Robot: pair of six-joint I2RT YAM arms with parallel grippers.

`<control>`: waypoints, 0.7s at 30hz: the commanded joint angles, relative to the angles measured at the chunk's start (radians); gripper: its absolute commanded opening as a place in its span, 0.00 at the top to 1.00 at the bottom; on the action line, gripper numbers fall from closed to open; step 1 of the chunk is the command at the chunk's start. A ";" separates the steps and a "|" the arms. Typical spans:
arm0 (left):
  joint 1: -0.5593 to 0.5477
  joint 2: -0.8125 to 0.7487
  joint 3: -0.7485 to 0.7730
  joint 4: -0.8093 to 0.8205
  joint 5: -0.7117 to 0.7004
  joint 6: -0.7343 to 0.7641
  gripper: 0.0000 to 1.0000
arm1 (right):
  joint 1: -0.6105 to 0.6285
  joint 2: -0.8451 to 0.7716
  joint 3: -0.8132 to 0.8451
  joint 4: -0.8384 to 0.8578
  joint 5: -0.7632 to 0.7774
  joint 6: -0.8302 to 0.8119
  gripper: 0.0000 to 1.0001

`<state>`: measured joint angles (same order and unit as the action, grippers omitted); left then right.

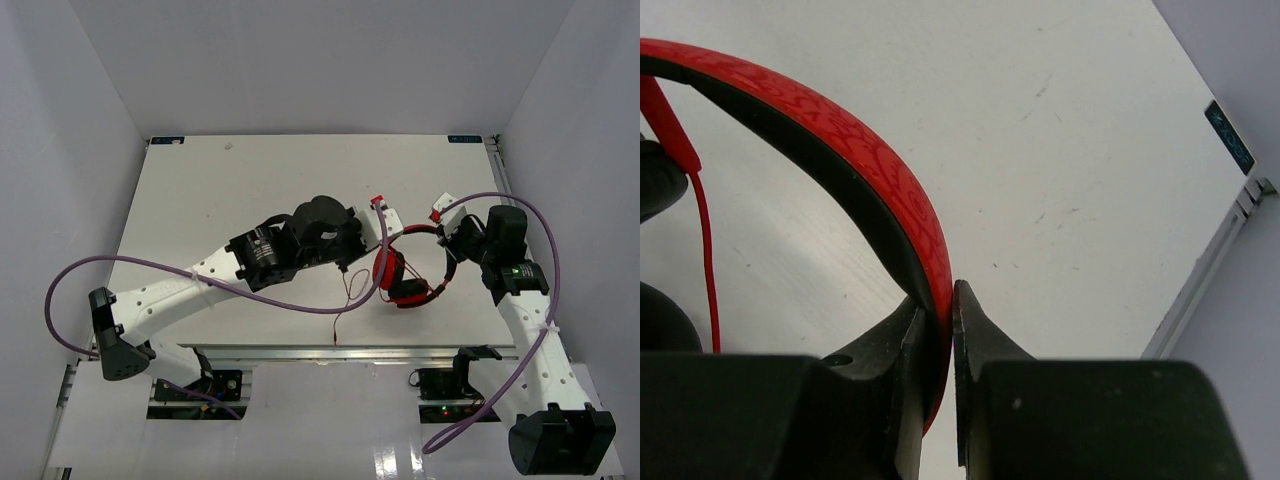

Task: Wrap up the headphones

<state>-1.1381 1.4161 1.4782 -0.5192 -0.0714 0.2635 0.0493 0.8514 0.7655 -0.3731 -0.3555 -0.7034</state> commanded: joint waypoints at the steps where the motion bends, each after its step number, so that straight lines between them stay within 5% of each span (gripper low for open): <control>1: 0.086 -0.061 -0.028 -0.024 0.019 0.035 1.00 | 0.003 0.027 0.087 -0.106 -0.181 -0.180 0.92; 12: 0.292 -0.037 -0.161 0.106 0.191 0.029 1.00 | 0.001 0.033 0.224 -0.351 -0.461 -0.136 0.92; 21: 0.363 -0.202 -0.529 0.486 0.436 -0.106 0.98 | -0.020 0.142 0.401 -0.342 -0.661 0.163 0.92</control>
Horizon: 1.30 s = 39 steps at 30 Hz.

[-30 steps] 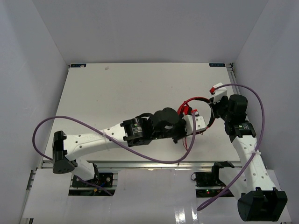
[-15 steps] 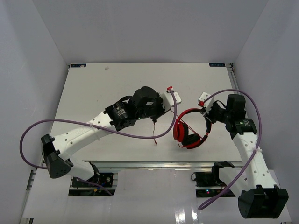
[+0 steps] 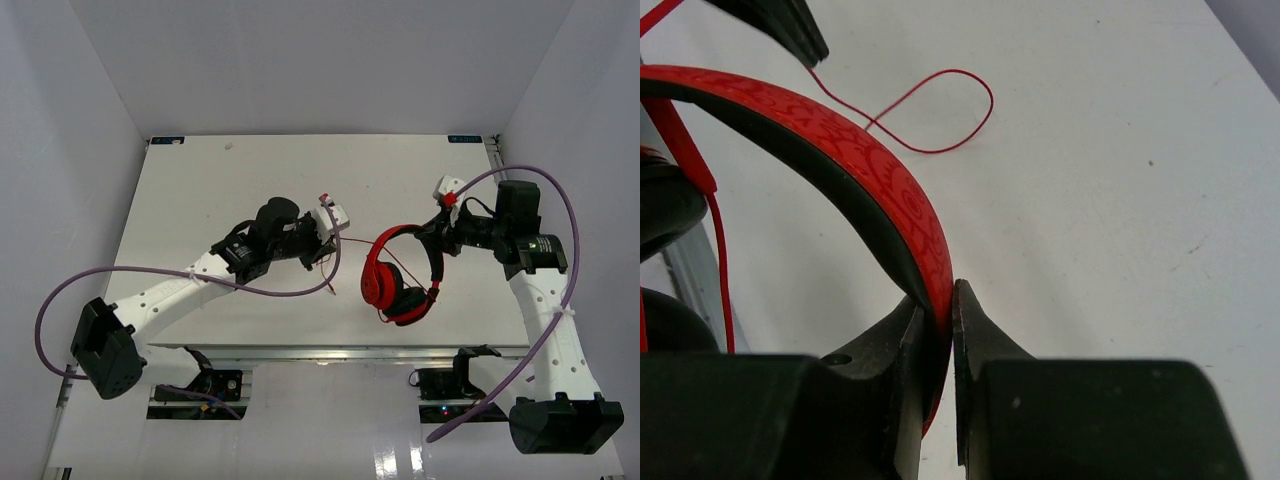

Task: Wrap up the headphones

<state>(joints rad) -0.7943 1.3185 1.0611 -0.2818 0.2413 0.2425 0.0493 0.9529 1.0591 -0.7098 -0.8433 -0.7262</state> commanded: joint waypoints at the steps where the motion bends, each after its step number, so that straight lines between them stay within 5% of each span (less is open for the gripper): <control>1: 0.020 -0.113 -0.155 0.318 0.147 -0.108 0.97 | -0.025 0.056 0.123 0.005 -0.184 0.229 0.92; 16: 0.019 0.138 -0.313 1.000 0.319 -0.367 0.81 | -0.053 0.129 0.302 0.125 -0.253 0.506 0.92; 27: 0.011 0.322 -0.343 1.286 0.339 -0.490 0.76 | -0.103 0.158 0.398 0.194 -0.257 0.632 0.92; 39: -0.085 0.491 -0.324 1.429 0.289 -0.558 0.94 | -0.123 0.150 0.357 0.372 -0.133 0.879 0.92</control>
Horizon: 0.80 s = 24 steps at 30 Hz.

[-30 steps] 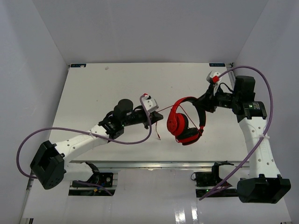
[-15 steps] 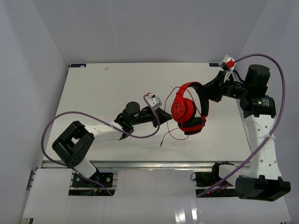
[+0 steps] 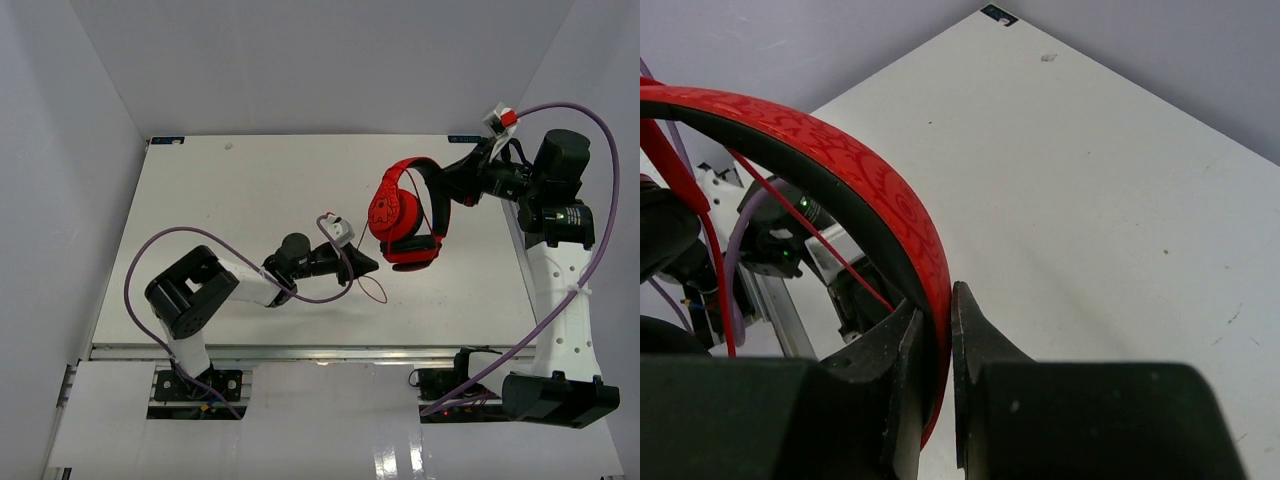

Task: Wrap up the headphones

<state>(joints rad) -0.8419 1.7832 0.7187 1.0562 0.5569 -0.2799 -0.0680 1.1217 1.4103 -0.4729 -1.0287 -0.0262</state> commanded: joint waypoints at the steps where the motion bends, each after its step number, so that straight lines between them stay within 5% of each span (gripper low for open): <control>1: -0.046 0.036 0.020 0.102 -0.039 -0.040 0.94 | -0.006 -0.022 -0.002 0.152 0.072 0.203 0.92; 10: -0.095 0.092 0.051 0.140 -0.111 -0.051 0.91 | -0.006 -0.046 -0.073 0.274 0.182 0.372 0.92; 24: -0.134 0.154 0.102 0.128 -0.138 -0.054 0.78 | -0.006 -0.060 -0.091 0.307 0.325 0.351 0.92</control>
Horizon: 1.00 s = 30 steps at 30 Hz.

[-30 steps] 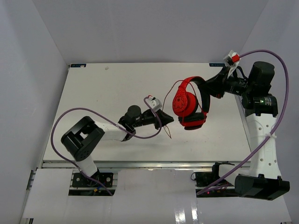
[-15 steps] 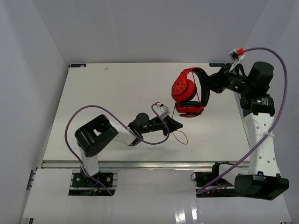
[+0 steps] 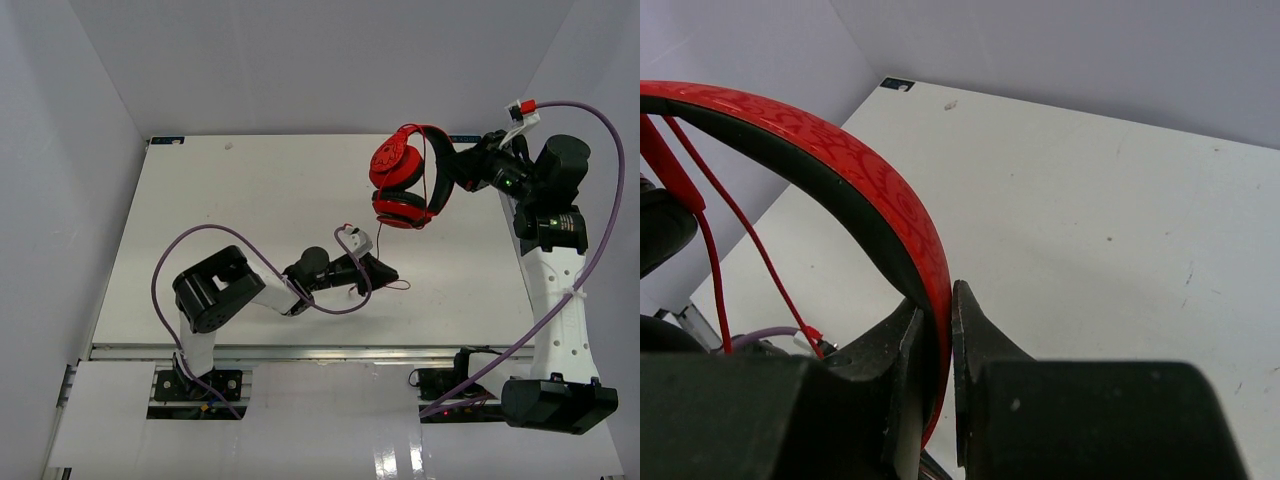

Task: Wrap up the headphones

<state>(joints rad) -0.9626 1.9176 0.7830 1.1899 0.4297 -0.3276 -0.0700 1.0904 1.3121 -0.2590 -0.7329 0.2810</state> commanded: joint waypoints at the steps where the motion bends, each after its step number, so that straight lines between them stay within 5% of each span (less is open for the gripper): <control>1: -0.015 0.028 0.042 -0.008 -0.011 -0.007 0.78 | -0.004 -0.027 0.009 0.092 0.030 0.043 0.92; 10: -0.016 0.057 0.020 0.017 -0.030 -0.021 0.79 | -0.004 -0.026 0.037 0.092 0.042 0.034 0.92; 18: -0.042 -0.007 -0.039 0.014 -0.083 -0.003 0.99 | -0.004 -0.036 0.009 0.063 0.193 0.049 0.92; 30: -0.153 -0.077 0.076 -0.336 -0.195 0.055 1.00 | 0.050 -0.068 -0.115 0.077 0.574 0.138 0.92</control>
<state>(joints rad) -1.0879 1.8801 0.7803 1.0349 0.2679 -0.3019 -0.0503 1.0602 1.2272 -0.2664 -0.3067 0.3530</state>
